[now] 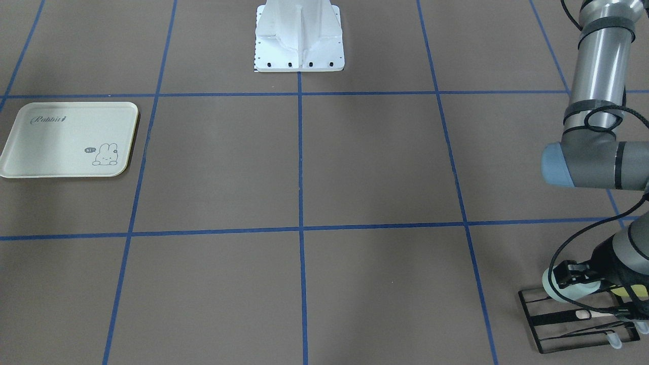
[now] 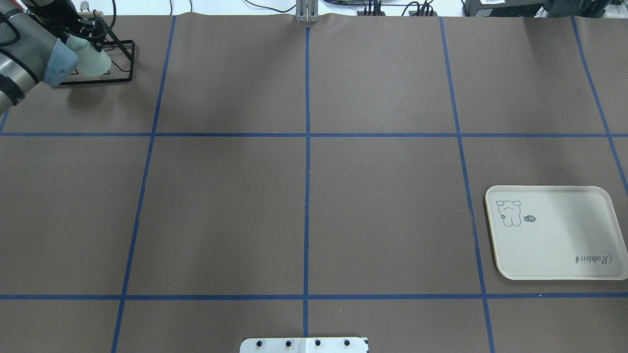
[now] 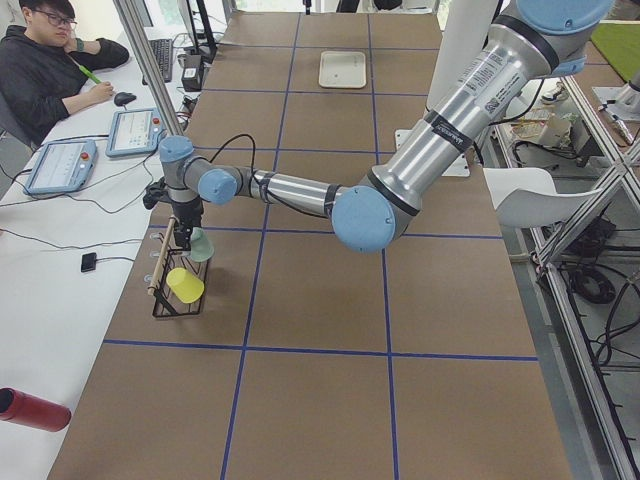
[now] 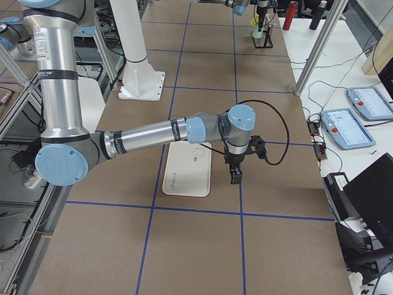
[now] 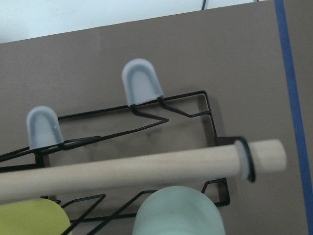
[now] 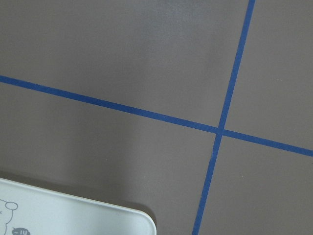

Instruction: Left arm grabs green cup and hands to right arm on tray

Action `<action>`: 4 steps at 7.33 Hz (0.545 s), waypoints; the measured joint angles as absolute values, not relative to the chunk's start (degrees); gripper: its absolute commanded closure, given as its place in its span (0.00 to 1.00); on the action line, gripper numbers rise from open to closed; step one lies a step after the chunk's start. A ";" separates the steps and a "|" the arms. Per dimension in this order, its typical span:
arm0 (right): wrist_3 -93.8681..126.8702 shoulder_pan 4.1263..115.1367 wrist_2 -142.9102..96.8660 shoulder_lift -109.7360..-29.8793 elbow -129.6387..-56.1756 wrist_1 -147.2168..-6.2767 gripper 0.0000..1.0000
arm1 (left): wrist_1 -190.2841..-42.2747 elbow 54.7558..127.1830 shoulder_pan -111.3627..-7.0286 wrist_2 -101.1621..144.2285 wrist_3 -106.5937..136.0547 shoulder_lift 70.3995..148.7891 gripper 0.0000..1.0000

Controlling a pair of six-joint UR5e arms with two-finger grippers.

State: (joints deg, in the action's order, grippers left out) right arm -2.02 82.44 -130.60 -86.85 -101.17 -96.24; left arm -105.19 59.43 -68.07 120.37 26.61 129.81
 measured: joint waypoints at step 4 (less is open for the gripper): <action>-1.99 82.44 -130.61 -86.84 -101.22 -96.24 0.00 | -105.08 59.83 -68.49 120.54 26.55 129.84 1.00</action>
